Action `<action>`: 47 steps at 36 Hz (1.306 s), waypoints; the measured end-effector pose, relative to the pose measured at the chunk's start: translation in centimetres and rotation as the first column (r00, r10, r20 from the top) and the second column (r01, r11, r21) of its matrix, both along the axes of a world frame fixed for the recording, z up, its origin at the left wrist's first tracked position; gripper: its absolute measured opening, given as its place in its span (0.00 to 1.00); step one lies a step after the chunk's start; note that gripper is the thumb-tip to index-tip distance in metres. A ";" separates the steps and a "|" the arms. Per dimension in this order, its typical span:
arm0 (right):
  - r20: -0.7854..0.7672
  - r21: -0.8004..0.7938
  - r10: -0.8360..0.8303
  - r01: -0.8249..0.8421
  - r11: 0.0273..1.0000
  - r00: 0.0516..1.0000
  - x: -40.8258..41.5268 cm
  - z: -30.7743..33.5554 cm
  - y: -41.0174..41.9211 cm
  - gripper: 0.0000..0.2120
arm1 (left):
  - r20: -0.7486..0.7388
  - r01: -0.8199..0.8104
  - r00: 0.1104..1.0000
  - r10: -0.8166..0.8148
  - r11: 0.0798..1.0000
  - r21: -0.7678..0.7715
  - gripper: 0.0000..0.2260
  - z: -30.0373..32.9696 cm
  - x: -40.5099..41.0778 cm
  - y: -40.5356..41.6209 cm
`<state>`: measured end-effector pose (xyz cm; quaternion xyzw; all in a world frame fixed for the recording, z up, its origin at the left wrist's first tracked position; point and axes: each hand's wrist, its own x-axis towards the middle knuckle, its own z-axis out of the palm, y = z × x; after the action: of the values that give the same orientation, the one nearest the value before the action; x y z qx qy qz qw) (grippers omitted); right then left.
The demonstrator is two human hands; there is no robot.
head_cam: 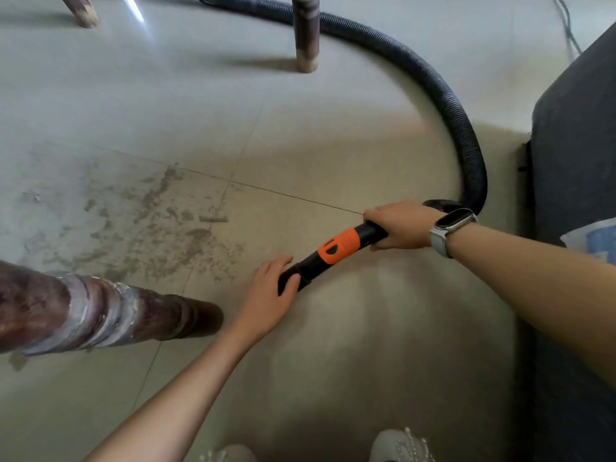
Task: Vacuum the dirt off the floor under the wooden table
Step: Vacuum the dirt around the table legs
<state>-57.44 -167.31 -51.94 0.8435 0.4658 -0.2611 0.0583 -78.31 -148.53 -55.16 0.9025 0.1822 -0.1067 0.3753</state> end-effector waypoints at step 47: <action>-0.159 0.256 -0.055 0.095 0.962 0.986 -2.2 -0.1 2.6 0.16 | 0.050 -0.079 0.997 0.065 0.920 0.385 0.21 3.1 3.1 1.3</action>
<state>-59.67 -164.68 -52.00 0.8387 0.4670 -0.2620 -0.0993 -75.21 -147.22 -52.04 0.9532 0.2260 -0.0386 0.1969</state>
